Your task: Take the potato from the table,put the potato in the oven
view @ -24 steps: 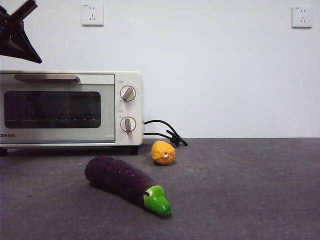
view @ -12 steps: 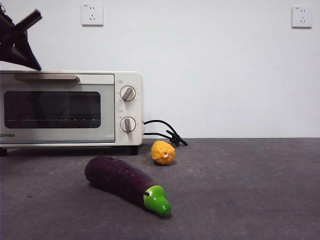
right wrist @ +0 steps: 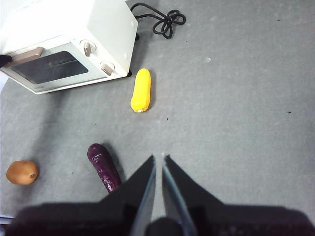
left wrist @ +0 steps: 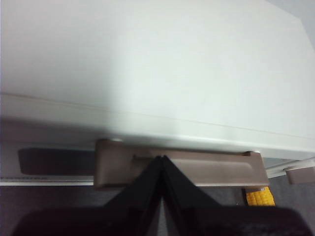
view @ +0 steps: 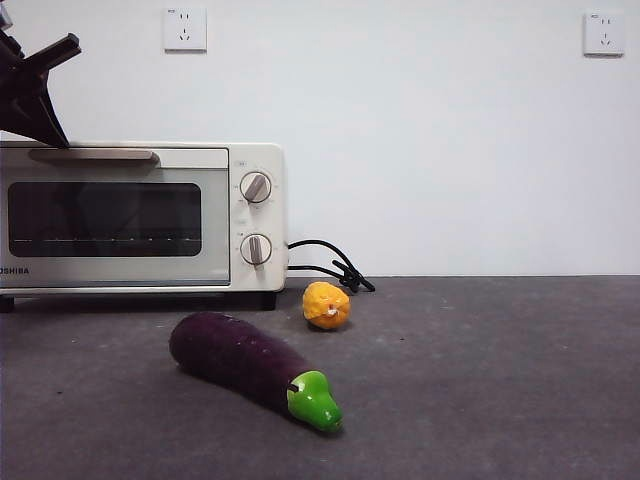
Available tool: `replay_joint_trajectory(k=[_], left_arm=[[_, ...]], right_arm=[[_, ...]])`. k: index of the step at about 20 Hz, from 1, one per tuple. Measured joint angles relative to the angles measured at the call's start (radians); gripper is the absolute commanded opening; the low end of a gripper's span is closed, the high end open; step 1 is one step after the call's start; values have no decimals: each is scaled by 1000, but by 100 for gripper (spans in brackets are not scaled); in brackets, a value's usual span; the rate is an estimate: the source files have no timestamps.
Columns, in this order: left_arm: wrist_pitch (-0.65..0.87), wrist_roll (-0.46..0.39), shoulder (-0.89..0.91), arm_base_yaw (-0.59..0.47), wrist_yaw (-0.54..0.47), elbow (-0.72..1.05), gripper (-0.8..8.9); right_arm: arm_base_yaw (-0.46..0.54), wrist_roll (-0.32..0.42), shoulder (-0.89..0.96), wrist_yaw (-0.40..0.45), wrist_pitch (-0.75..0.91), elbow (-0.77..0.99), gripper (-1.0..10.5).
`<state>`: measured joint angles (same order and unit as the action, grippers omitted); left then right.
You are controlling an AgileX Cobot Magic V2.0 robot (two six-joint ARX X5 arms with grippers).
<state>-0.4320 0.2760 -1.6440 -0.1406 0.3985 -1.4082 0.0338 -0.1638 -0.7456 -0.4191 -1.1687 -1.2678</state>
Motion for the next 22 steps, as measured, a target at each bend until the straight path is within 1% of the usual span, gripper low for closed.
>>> replay_joint_trajectory(k=[8, 11, 14, 18, 19, 22], left_arm=[[-86, -33, -5, 11, 6, -22, -5], [-143, -43, -1, 11, 8, -29, -6], [-215, -73, 8, 13, 15, -31, -6], [-284, -97, 10, 39, 21, -31, -6], [-295, -108, 12, 48, -2, -31, -6], [-341, -155, 19, 97, -137, -32, -6]], right_arm=[[0, 0, 0, 0, -44, 0, 32], [0, 0, 0, 0, -44, 0, 32], [0, 0, 1, 0, -50, 0, 32], [0, 10, 1, 0, -97, 0, 32], [0, 18, 2, 0, -111, 0, 32], [0, 30, 21, 0, -142, 0, 32]])
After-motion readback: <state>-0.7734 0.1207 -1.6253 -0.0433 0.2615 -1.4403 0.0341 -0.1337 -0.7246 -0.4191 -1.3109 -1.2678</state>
